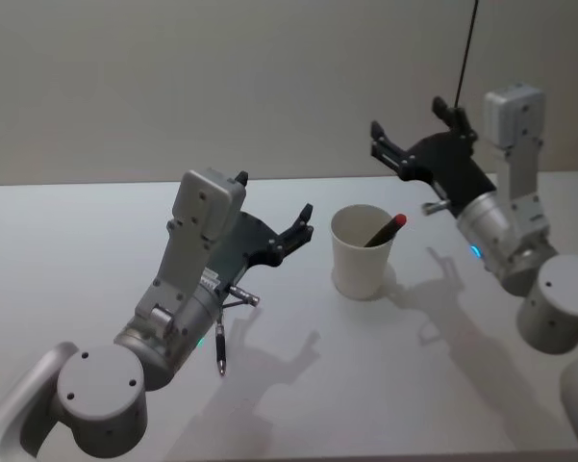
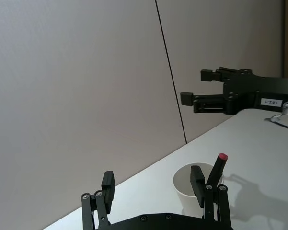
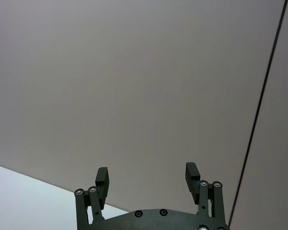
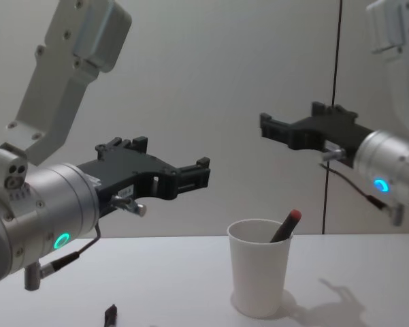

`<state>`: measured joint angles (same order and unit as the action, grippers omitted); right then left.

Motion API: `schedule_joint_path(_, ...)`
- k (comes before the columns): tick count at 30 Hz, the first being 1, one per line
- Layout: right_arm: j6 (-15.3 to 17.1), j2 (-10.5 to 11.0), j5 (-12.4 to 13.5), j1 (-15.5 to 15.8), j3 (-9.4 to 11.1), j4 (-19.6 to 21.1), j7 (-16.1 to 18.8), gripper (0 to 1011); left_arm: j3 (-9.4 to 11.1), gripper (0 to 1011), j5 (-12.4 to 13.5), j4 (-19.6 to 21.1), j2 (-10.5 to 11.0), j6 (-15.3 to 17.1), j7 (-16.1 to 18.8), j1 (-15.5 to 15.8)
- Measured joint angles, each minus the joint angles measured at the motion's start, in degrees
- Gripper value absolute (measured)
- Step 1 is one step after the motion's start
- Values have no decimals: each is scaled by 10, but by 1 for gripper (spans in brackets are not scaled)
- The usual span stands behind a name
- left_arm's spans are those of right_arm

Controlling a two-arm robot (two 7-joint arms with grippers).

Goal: Place the pen into the pen holder.

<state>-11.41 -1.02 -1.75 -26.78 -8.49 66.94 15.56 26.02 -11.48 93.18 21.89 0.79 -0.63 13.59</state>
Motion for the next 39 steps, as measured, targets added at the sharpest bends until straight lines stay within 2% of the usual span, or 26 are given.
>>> schedule_joint_path(9,50,22,-10,38,14,61,-1,1001,0,1004,0,0,0,0,0,0)
schedule_joint_path(18,81,43,-18,74,28,105,-9,1001,0,1004,0,0,0,0,0,0)
schedule_joint_path(39,115,79,-21,131,56,155,-25,1001,0,1004,0,0,0,0,0,0)
